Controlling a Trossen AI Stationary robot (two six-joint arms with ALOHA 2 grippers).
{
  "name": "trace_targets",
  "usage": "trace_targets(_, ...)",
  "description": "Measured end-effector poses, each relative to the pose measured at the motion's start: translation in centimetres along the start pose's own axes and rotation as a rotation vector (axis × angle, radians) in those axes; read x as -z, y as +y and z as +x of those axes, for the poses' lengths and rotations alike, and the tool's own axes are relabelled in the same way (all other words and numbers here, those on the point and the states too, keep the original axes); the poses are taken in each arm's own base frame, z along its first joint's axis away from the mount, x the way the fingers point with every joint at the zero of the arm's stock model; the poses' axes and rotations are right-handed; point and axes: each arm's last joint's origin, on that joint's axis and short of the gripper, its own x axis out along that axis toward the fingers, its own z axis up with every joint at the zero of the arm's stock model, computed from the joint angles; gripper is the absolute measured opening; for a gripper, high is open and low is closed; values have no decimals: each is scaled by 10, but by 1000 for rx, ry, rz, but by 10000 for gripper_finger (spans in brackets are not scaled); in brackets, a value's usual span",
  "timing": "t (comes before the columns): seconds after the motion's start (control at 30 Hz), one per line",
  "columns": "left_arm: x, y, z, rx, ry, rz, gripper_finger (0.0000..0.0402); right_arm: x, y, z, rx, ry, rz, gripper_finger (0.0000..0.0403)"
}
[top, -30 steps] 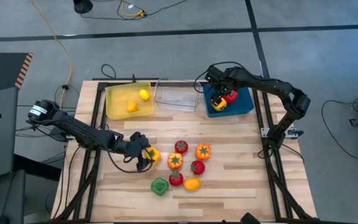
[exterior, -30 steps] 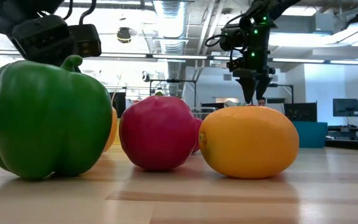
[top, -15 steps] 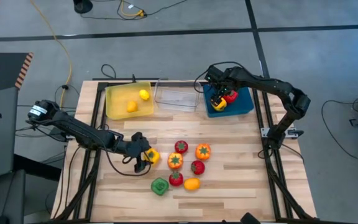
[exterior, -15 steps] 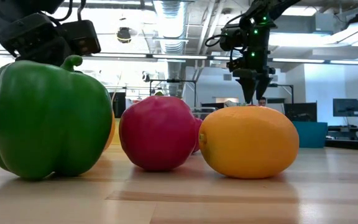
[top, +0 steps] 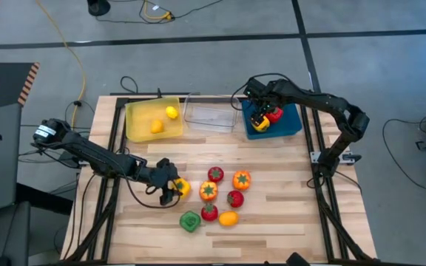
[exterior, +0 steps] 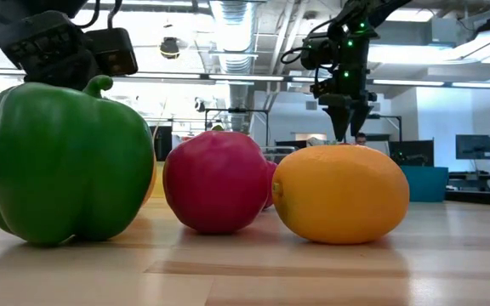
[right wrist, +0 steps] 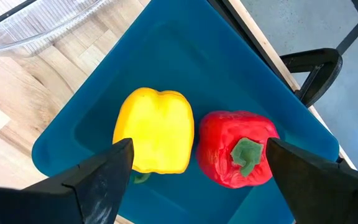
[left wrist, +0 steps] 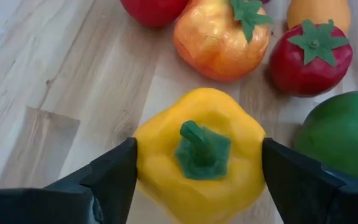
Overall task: Sort produce into baskets
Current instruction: Put the yellow bell pepper into the blue bin
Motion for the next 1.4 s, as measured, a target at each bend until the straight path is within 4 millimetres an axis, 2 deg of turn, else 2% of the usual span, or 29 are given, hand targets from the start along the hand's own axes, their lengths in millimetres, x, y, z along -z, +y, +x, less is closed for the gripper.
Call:
trace_targets(0.17,-5,1,-1,-3,-10,-40,288,0,0,0,0,0,0,392)
trace_targets(0.33,-21,2,-2,6,-76,-81,287,0,0,0,0,0,-3,392)
trace_targets(0.47,-35,5,-5,11,-135,-113,287,2,-3,-8,-2,-22,-14,392)
trace_targets(0.63,-60,10,-11,-2,-238,-123,287,9,-10,-31,-11,-99,1,392)
trace_targets(0.8,-91,18,-21,-26,-461,-122,287,21,-12,-63,-35,-205,4,392)
trace_targets(1.03,-128,29,-41,-59,-795,-148,287,36,-4,-102,-94,-383,-17,392)
trace_targets(1.1,-138,31,-41,-63,-880,-145,287,38,0,-110,-113,-429,-25,392)
trace_targets(1.23,-159,32,-26,-68,-954,-93,287,40,10,-121,-150,-504,-47,392)
trace_targets(1.4,-191,34,20,-140,-898,-28,287,43,20,-129,-184,-543,-77,392)
